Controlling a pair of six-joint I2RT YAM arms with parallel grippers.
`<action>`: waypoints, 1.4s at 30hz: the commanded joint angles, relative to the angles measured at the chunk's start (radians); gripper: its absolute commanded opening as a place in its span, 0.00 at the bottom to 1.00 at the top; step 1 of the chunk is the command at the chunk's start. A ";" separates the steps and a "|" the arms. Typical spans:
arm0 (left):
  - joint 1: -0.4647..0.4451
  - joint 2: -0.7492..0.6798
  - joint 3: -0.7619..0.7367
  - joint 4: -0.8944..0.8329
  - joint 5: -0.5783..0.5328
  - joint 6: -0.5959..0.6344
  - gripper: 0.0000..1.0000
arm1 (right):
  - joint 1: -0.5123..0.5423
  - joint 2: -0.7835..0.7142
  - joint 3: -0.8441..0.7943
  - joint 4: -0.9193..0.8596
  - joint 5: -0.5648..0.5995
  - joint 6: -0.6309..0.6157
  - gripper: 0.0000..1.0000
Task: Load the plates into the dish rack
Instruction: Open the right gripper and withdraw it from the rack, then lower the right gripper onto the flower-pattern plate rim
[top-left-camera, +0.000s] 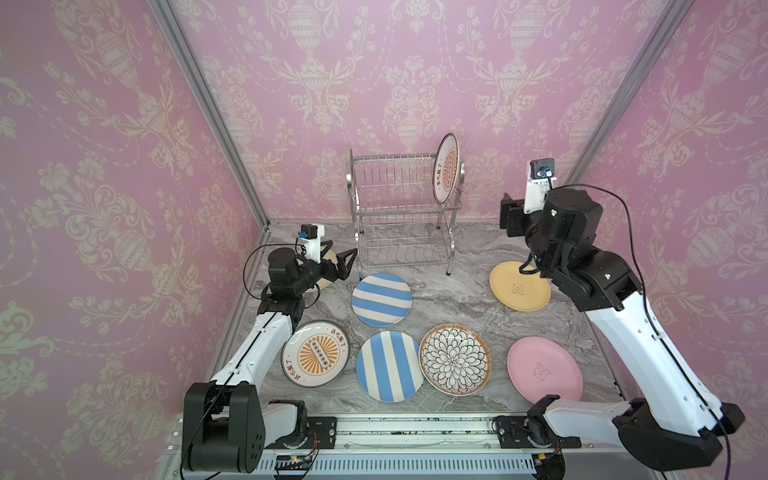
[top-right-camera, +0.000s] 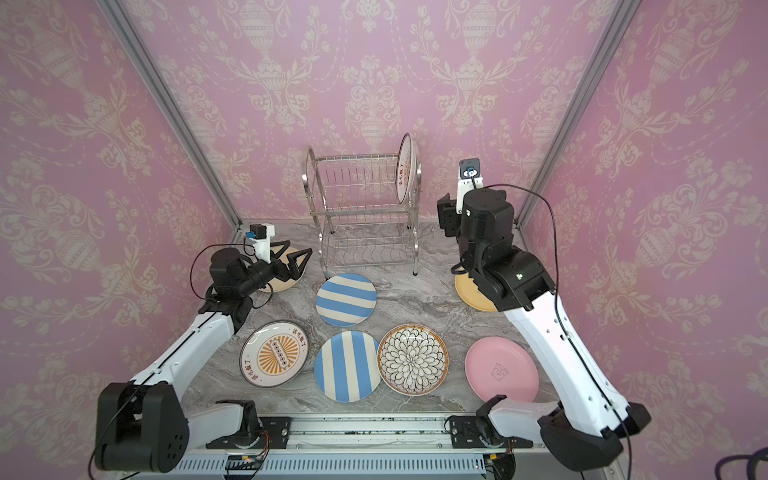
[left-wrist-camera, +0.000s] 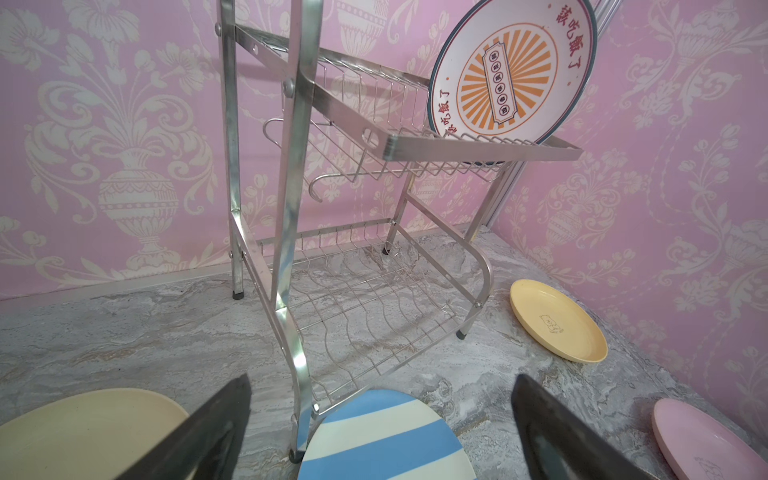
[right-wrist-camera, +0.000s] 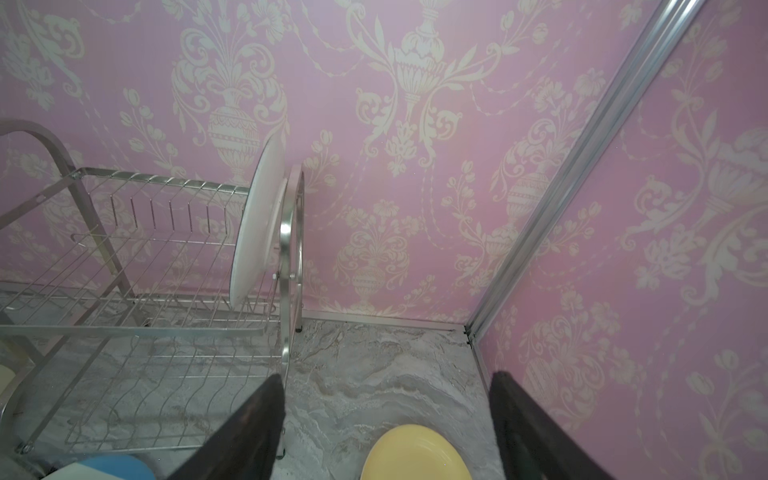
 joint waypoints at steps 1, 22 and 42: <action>0.004 -0.021 0.049 -0.032 0.010 -0.087 0.99 | -0.009 -0.098 -0.117 -0.177 -0.078 0.159 0.80; -0.001 -0.045 0.072 -0.098 0.051 -0.139 0.99 | -0.264 -0.350 -0.841 -0.226 -0.625 0.511 0.80; -0.001 -0.024 0.063 -0.086 0.046 -0.146 0.99 | -0.309 -0.270 -1.023 -0.172 -0.793 0.584 0.72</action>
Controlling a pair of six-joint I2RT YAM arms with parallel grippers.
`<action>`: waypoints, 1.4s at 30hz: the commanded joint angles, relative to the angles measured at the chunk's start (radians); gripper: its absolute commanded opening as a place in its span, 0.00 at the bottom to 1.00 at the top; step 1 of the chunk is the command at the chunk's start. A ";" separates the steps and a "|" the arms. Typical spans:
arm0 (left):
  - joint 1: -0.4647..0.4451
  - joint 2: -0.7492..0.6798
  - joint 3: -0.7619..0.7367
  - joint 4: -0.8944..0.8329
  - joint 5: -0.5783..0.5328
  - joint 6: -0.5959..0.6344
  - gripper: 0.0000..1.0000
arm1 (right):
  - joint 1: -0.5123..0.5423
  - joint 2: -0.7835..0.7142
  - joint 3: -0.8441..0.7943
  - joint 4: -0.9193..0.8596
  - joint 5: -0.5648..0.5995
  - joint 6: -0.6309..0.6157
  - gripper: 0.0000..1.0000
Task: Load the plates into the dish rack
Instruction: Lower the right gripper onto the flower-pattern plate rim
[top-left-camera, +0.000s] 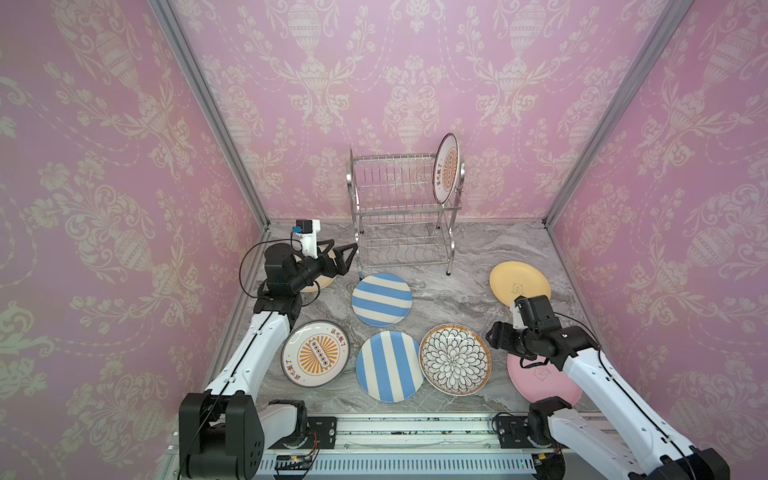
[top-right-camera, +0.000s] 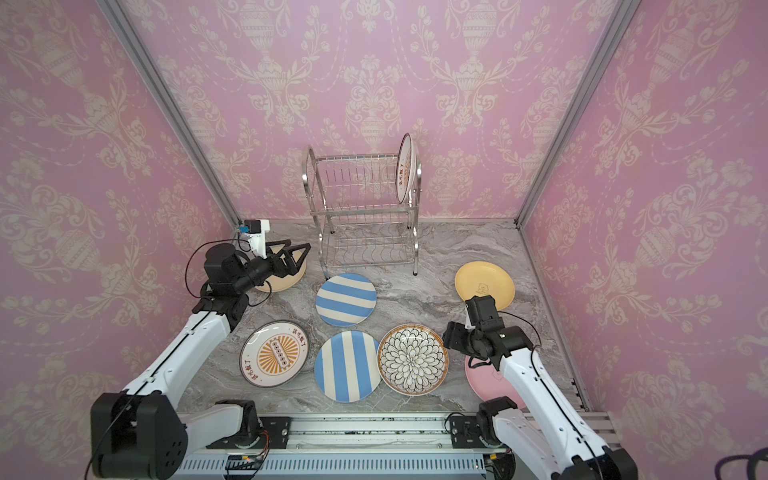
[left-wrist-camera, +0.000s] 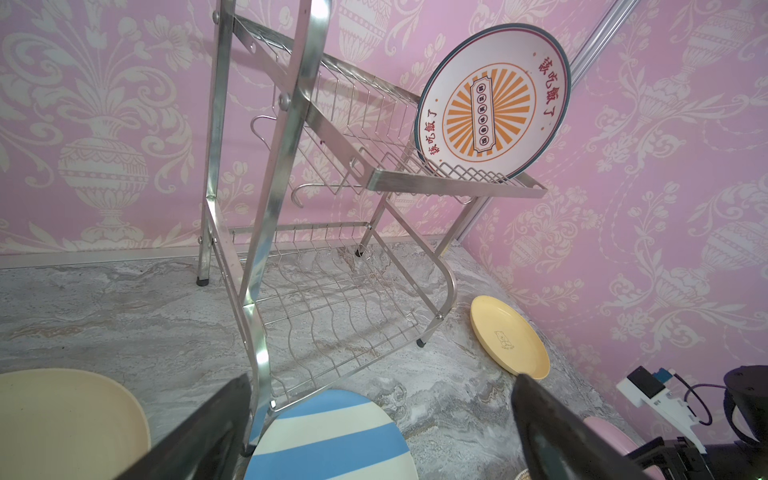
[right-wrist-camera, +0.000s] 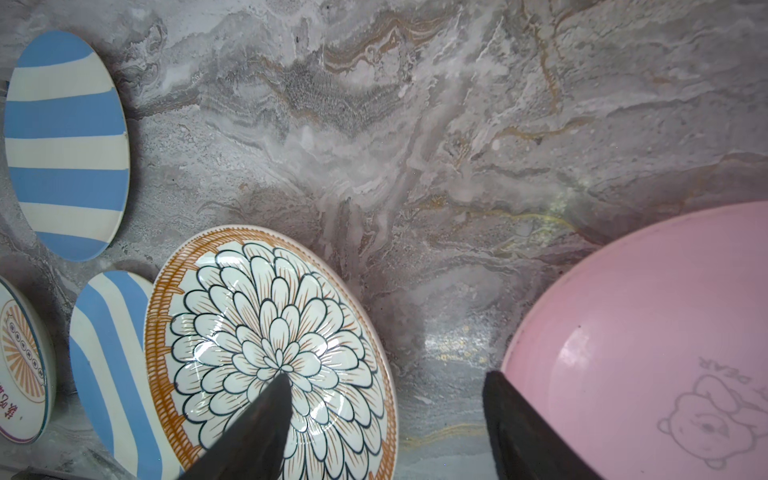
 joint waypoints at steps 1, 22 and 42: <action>-0.001 0.005 0.018 -0.008 0.014 -0.009 0.99 | -0.006 0.016 -0.022 0.026 -0.054 -0.015 0.70; 0.000 0.005 0.005 0.019 0.012 -0.027 0.99 | 0.096 0.150 -0.054 0.056 0.020 0.017 0.62; -0.001 0.019 0.005 0.073 0.025 -0.061 0.99 | 0.108 0.198 -0.111 0.142 -0.018 0.024 0.32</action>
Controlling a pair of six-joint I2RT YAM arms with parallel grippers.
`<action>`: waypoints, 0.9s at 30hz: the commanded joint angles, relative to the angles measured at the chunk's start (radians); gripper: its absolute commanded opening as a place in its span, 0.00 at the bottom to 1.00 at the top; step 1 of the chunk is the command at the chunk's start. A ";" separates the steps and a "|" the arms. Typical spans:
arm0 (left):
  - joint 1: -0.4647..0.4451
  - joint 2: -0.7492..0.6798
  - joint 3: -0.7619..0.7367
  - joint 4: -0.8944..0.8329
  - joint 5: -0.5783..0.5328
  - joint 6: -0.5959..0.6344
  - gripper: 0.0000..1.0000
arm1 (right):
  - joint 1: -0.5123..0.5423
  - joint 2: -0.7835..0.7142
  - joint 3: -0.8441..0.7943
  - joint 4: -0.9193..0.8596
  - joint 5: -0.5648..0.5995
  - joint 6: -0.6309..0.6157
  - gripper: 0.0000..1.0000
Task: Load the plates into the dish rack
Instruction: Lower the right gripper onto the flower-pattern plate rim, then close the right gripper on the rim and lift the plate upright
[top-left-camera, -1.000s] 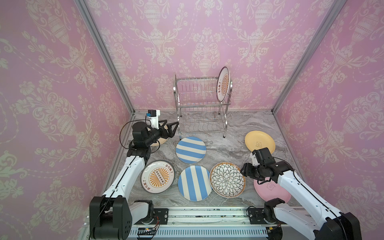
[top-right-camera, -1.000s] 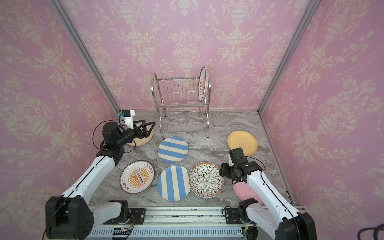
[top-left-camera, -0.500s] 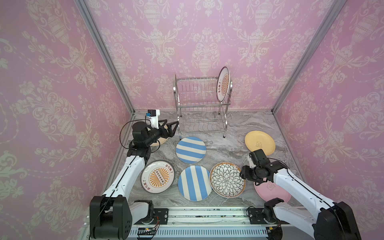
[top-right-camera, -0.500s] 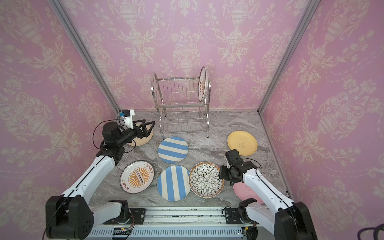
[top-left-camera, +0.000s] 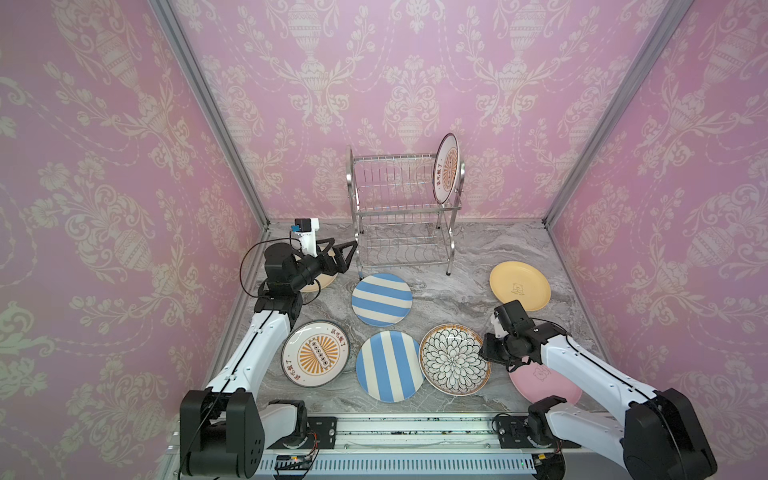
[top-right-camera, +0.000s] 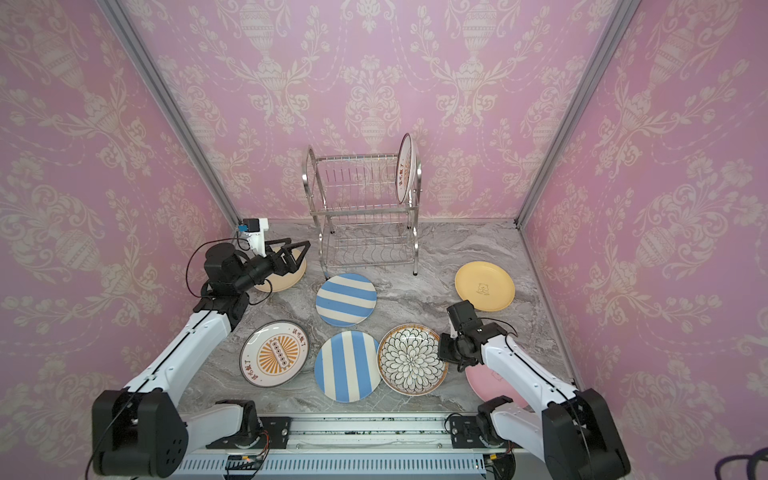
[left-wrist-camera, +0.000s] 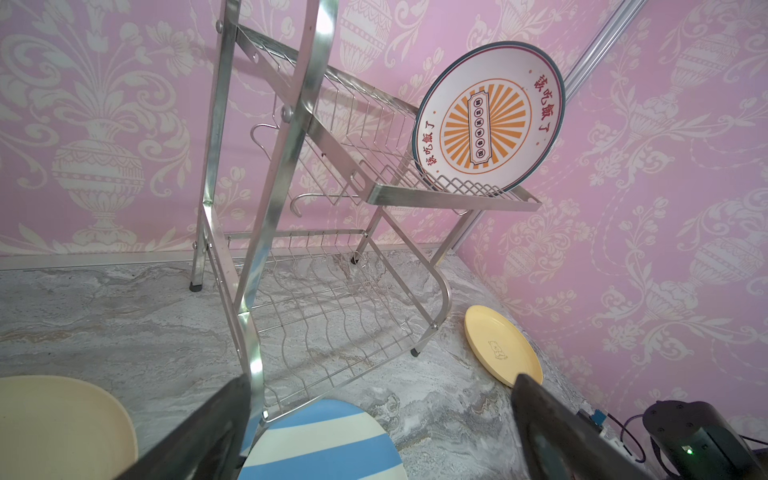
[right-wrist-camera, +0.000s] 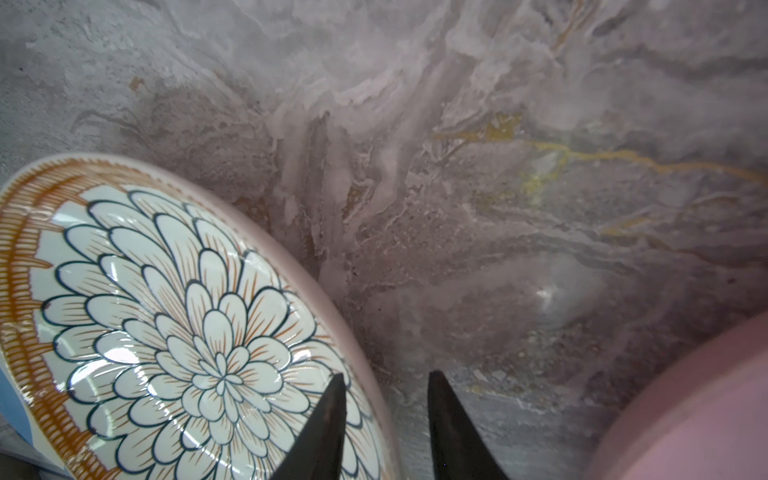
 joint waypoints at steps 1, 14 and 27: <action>-0.001 0.009 0.005 0.035 0.026 -0.018 0.99 | 0.007 -0.018 -0.012 -0.007 0.017 0.011 0.30; -0.001 0.010 0.014 0.025 0.033 -0.010 0.99 | 0.006 -0.039 -0.080 0.064 0.015 0.084 0.18; -0.002 0.002 0.018 0.021 0.030 -0.004 0.99 | -0.005 -0.111 0.000 -0.046 0.095 0.066 0.02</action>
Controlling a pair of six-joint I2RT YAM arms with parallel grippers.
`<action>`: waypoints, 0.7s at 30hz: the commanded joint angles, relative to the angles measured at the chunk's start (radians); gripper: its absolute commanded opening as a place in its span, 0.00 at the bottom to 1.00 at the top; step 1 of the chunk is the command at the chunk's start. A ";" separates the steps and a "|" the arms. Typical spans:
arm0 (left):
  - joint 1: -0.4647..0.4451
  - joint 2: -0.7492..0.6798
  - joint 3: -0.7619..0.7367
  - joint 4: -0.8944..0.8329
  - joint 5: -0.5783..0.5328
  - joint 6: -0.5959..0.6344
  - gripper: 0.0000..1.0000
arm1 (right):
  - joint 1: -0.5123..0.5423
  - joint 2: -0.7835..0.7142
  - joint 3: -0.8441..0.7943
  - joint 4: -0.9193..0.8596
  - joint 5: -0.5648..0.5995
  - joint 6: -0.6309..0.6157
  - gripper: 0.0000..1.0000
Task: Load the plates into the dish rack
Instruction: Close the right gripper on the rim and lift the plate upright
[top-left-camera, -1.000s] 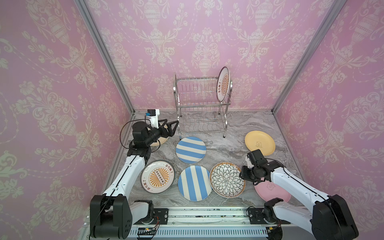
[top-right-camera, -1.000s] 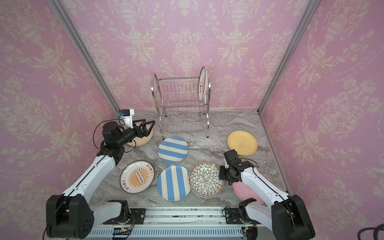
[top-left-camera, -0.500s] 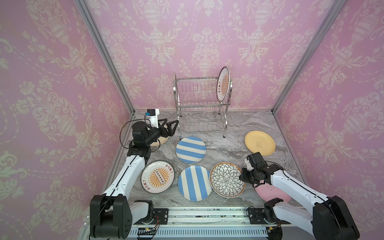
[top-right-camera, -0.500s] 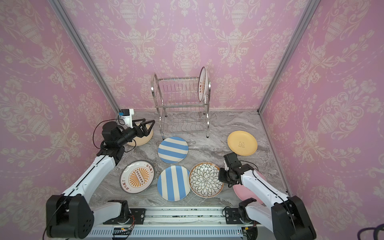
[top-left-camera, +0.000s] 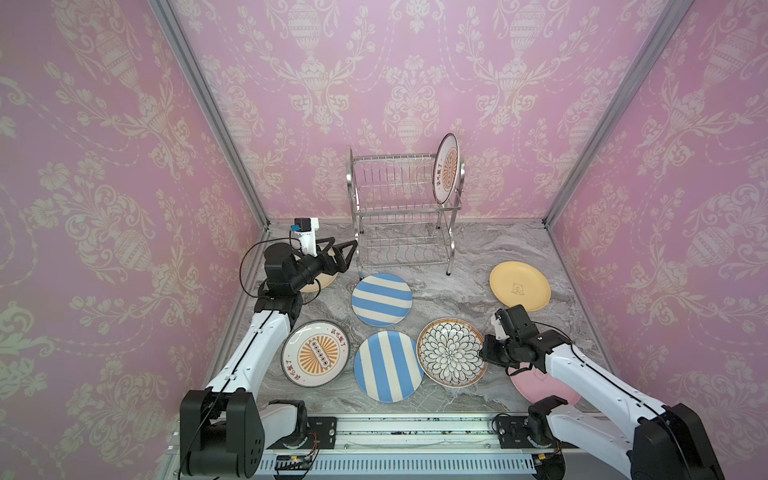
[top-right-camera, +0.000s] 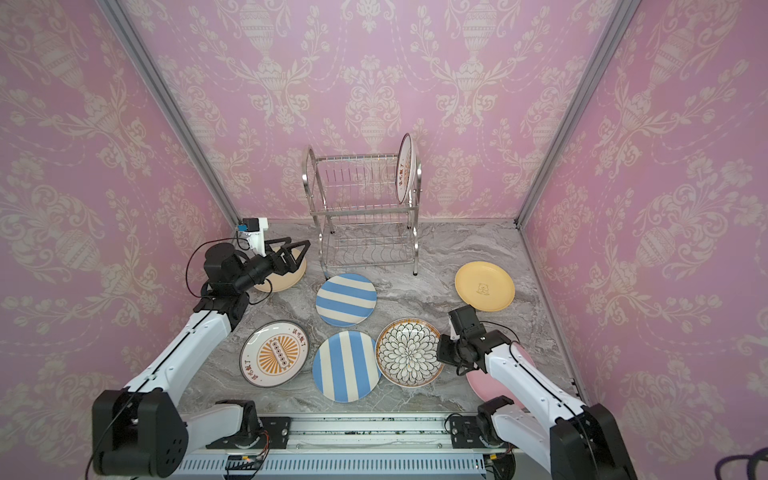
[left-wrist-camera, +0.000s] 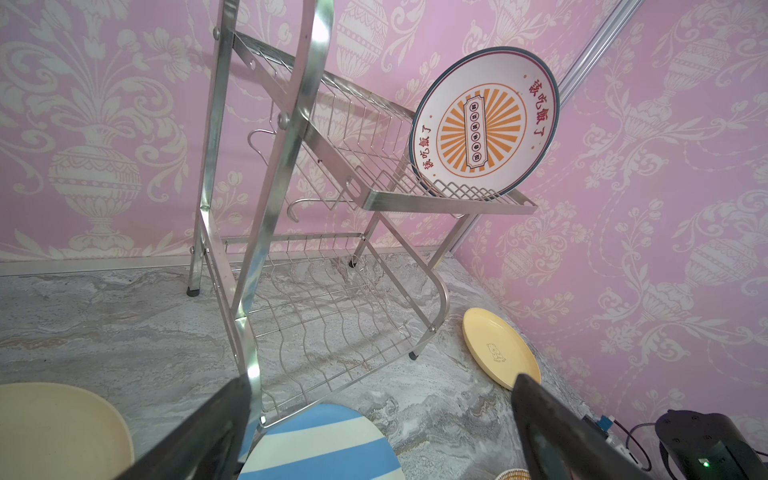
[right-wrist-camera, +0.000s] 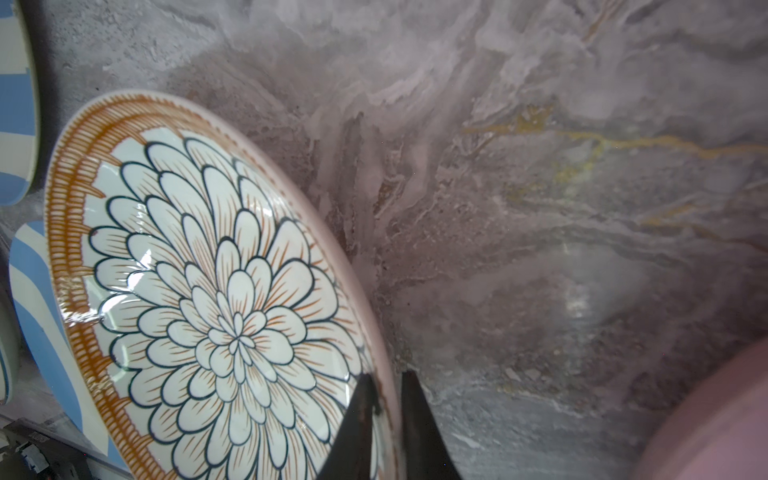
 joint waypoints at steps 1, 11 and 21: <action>-0.003 0.001 0.018 0.007 0.026 0.000 0.99 | -0.018 -0.029 0.048 -0.104 0.127 0.008 0.00; -0.003 0.003 0.015 0.005 0.022 0.007 0.99 | -0.042 -0.056 0.330 -0.311 0.274 -0.140 0.00; -0.007 0.001 0.007 -0.005 0.021 0.029 0.99 | -0.042 -0.021 0.603 -0.376 0.393 -0.245 0.00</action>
